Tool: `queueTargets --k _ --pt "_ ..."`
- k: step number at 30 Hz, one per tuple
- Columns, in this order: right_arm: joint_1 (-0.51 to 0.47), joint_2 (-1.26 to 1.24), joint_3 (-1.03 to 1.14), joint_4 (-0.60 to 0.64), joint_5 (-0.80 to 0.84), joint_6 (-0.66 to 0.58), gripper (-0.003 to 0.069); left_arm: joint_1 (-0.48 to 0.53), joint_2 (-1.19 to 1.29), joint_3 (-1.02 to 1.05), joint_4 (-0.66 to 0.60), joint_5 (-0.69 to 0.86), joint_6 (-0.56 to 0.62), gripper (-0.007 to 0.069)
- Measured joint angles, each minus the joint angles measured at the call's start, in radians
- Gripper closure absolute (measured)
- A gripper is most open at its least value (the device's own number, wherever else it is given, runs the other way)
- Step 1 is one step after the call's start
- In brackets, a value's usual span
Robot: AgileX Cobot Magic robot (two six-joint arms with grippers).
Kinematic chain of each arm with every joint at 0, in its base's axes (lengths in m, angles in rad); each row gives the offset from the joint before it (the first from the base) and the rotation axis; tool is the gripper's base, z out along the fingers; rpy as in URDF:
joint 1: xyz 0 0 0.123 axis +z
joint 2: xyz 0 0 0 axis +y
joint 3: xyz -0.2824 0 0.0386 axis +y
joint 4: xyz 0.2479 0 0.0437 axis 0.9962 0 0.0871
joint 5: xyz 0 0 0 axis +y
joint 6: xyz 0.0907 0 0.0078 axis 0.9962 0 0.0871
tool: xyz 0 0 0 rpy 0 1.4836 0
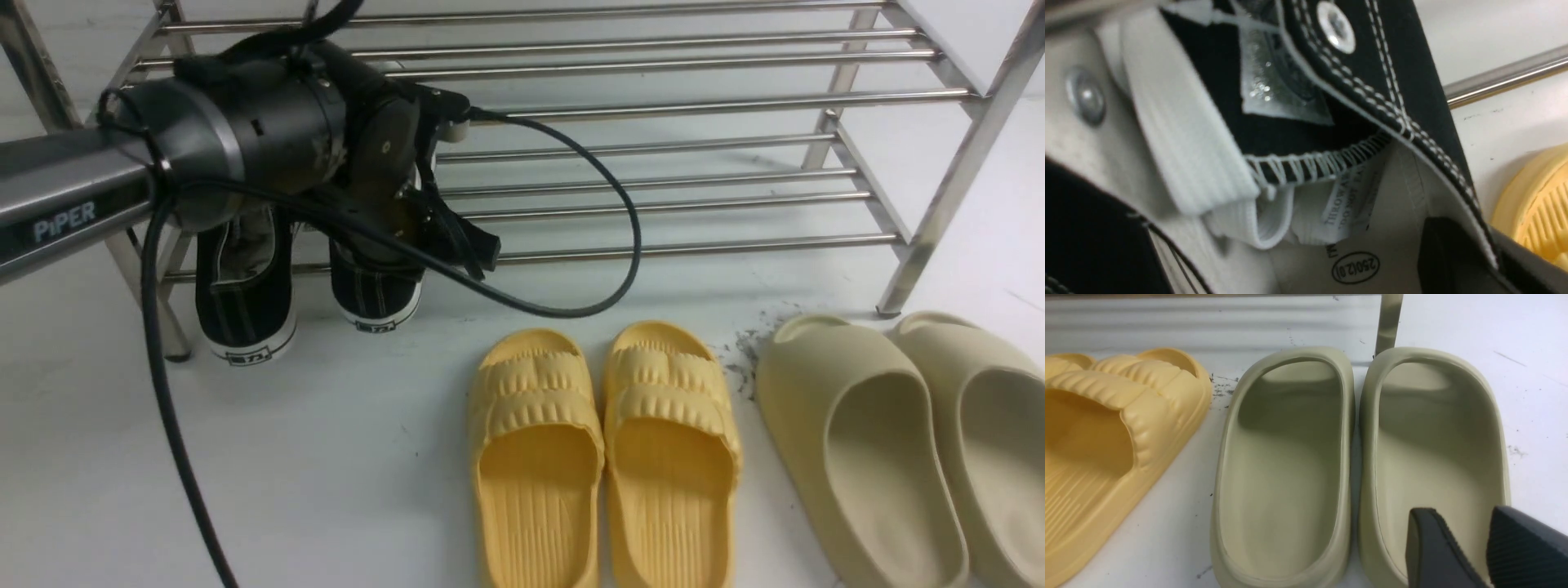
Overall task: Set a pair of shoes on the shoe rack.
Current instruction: Use the left arm to put a shoe into the shoe rack
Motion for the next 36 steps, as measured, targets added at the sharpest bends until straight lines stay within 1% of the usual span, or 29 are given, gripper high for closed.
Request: queueTargets --k 5,9,17,27,36 --pt "0.000 0.000 0.000 0.000 0.000 0.000 0.0412 0.000 0.004 -0.001 0.006 -0.002 -0.002 0.0638" --pt "0.000 0.000 0.000 0.000 0.000 0.000 0.0412 0.003 0.004 -0.004 0.027 -0.014 -0.032 0.0638" --pt "0.000 0.000 0.000 0.000 0.000 0.000 0.0412 0.050 0.004 -0.007 0.050 -0.050 -0.071 0.0638" --pt "0.000 0.000 0.000 0.000 0.000 0.000 0.0412 0.050 0.004 -0.007 0.060 -0.094 -0.072 0.0638" --pt "0.000 0.000 0.000 0.000 0.000 0.000 0.0412 0.050 0.004 -0.007 0.070 -0.097 -0.072 0.0638"
